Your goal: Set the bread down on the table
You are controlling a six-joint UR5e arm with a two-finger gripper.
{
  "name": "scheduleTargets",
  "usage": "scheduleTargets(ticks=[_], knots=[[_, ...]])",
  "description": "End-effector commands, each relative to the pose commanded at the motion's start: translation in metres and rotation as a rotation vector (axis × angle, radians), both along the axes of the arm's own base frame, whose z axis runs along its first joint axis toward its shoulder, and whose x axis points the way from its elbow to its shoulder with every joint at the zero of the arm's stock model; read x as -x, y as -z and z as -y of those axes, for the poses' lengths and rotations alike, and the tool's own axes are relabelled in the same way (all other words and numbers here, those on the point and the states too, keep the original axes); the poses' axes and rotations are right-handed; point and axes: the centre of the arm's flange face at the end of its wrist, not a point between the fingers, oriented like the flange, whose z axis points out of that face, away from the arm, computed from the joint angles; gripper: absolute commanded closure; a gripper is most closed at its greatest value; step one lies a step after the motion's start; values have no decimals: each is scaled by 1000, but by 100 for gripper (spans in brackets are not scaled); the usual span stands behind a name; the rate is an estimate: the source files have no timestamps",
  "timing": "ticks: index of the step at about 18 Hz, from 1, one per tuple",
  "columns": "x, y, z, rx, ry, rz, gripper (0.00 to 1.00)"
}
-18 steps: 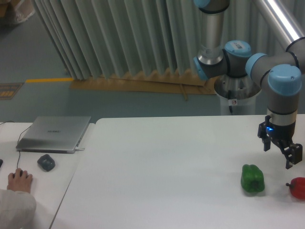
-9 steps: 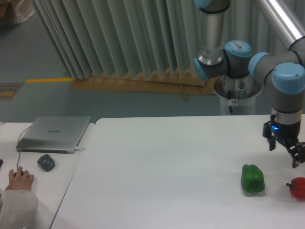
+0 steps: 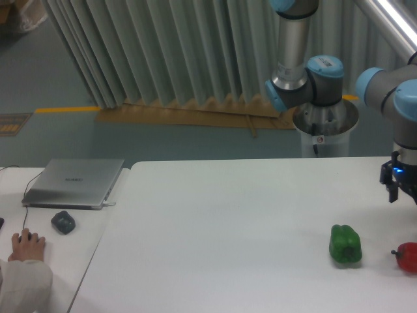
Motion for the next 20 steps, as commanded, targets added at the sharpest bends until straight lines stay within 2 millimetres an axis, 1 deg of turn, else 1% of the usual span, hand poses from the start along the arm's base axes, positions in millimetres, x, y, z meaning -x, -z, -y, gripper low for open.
scheduleTargets(ticks=[1, 3, 6, 8, 13, 14, 15, 17, 19, 20], knots=[[5, 1, 5, 5, 24, -1, 0], [23, 2, 27, 15, 73, -4, 0], [37, 3, 47, 13, 95, 2, 0], [42, 8, 56, -9, 126, 18, 0], [58, 10, 79, -37, 214, 25, 0], [61, 14, 86, -44, 238, 31, 0], [61, 20, 90, -55, 262, 43, 0], [65, 22, 97, -65, 285, 43, 0], [66, 23, 95, -65, 291, 42, 0], [70, 25, 94, -65, 295, 40, 0]])
